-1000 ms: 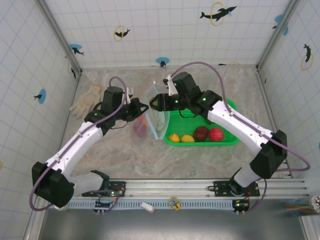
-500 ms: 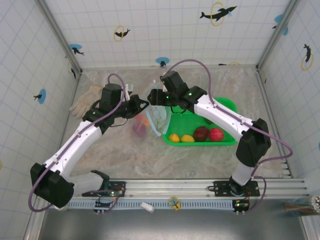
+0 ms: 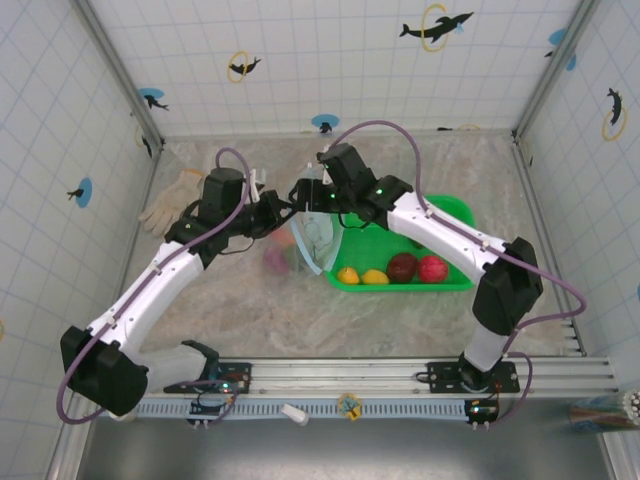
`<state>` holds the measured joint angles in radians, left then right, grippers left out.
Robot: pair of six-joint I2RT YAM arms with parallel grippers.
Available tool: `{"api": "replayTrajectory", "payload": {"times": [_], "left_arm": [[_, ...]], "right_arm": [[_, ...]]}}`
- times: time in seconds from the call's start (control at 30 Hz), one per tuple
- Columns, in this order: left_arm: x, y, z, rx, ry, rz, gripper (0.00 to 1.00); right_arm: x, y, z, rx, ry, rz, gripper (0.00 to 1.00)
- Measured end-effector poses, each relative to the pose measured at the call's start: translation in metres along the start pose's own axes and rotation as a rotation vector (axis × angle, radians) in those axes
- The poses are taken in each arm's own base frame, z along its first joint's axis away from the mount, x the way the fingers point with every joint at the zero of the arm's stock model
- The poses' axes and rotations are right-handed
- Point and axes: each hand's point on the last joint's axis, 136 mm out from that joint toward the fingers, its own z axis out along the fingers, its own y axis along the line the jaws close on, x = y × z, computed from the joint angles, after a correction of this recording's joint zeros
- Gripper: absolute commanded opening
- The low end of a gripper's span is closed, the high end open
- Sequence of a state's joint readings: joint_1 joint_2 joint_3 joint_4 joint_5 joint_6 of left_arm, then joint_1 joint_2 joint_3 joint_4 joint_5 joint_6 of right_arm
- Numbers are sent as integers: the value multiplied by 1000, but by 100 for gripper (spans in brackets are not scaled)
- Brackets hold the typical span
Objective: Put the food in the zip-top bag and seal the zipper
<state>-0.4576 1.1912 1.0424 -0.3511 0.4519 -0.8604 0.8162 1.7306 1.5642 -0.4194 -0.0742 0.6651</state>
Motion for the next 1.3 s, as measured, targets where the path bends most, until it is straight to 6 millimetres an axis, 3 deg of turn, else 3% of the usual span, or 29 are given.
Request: {"api": "replayTrajectory", "payload": {"times": [0.2,0.33,0.47,0.6,0.7,0.77,0.87,1.07,1.3], "left_arm": [[0,2,1,-5,0,-1,0],[8,13,3,-27,13,-5,0],[9,18,4,-42,13,4,0],[9,18,3,-42,10,9,0],[9,18,3,-41,11,9,0],[9,18,3,-41,11,9,0],[10,17,3,-40,13,11,0],[13,15,4,-37,21,15,0],[16,19,6,-41,27,14,0]], "right_arm": [[-2,2,-16,-34,-13,1,82],[-7,-5,-45,-84,-51,20,81],[-19,-26,-78,-87,-116,44,77],[-20,-81,-107,8,-173,104,76],[-10,-142,-120,156,-184,178,76],[6,-182,-122,259,-152,228,77],[36,-224,-120,387,-70,262,77],[62,-267,-105,566,78,177,80],[67,-308,-83,700,223,23,86]]}}
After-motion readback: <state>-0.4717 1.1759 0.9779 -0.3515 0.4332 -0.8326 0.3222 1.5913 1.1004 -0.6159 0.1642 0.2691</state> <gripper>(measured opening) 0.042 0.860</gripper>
